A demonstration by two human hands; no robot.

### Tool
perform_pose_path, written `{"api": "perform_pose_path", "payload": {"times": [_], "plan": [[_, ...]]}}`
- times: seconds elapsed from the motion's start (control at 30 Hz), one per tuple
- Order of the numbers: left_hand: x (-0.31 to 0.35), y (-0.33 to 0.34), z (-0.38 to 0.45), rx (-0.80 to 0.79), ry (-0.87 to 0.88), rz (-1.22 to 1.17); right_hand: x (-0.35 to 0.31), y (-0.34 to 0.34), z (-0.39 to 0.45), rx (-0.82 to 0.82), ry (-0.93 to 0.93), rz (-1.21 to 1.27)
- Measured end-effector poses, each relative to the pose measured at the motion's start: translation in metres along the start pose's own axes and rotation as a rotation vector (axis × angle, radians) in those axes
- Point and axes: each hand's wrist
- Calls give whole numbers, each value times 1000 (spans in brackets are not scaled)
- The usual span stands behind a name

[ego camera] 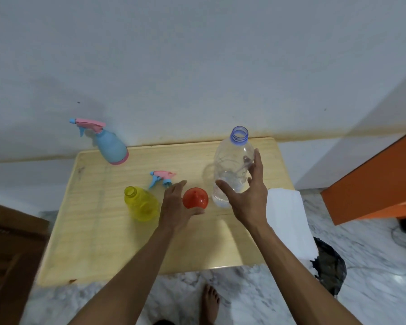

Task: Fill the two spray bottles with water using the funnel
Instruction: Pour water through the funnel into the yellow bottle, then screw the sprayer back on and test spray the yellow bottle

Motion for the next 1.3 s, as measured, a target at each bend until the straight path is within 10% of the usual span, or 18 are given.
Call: {"api": "perform_pose_path", "payload": {"times": [0.33, 0.57, 0.97, 1.3], "plan": [[-7, -79, -64, 251, 280, -208, -1, 29, -80, 240, 78, 8], [-62, -117, -109, 474, 60, -271, -7, 76, -115, 92, 91, -55], [-107, -93, -63, 322, 5, -307, -41, 168, 7, -251, -24, -952], [-113, -74, -41, 308, -22, -388, -7, 210, 48, -289, 131, -1058]]}}
Point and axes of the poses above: each hand's wrist, its own z-axis towards the middle knuckle, its own y-axis out of the palm, x = y × z, and after that the axes turned 10 degrees about y, right-handed
